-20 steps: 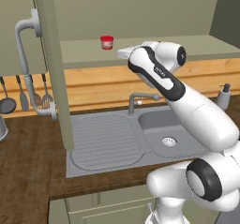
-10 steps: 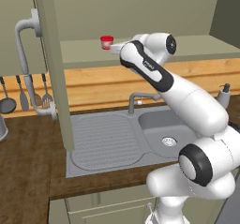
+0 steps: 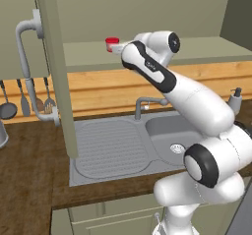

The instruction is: From the different types of pastries on the counter, select a croissant and place it on the cutting board. Then retrieve a jar of jam from the cabinet and place it alongside the croissant on the cutting board.

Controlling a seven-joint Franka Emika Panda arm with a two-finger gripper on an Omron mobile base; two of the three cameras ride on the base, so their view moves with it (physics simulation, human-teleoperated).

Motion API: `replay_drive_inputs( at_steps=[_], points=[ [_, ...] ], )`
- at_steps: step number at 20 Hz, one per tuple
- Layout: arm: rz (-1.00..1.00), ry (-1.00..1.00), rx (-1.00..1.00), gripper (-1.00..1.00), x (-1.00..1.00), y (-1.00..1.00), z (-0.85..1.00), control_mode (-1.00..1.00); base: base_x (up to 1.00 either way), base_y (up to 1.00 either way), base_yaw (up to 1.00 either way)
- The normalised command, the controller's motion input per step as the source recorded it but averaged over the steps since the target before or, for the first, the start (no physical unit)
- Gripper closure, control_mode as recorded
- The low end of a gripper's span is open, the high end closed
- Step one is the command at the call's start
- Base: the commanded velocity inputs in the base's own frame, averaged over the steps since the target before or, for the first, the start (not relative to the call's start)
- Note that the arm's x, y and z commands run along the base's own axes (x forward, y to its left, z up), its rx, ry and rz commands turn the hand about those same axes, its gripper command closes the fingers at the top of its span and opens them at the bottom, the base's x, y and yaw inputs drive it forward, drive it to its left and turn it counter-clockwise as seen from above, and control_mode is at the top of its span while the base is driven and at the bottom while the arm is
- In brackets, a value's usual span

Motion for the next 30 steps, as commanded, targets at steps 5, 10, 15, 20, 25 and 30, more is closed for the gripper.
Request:
replay_drive_inputs(
  at_steps=[5, 10, 15, 20, 25, 30],
  points=[
    [0.00, 0.01, 0.00, -1.00, 0.27, 0.00, 0.00, -1.00, 0.00, 0.00, 0.00],
    [0.00, 0.03, 0.00, -1.00, 0.26, 0.10, 0.00, -1.00, 0.00, 0.00, 0.00],
    [0.00, 0.05, -0.01, -1.00, 0.24, 0.33, 0.00, -1.00, 0.00, 0.00, 0.00],
    [0.00, 0.03, 0.00, -1.00, 0.25, 0.13, 0.00, -1.00, 0.00, 0.00, 0.00],
    [0.00, 0.06, 0.00, -1.00, 0.26, 0.00, -0.05, -1.00, 0.00, 0.00, 0.00],
    [0.00, 0.08, -0.02, 1.00, 0.20, 0.06, -0.13, -1.00, 0.00, 0.00, 0.00]
  ],
)
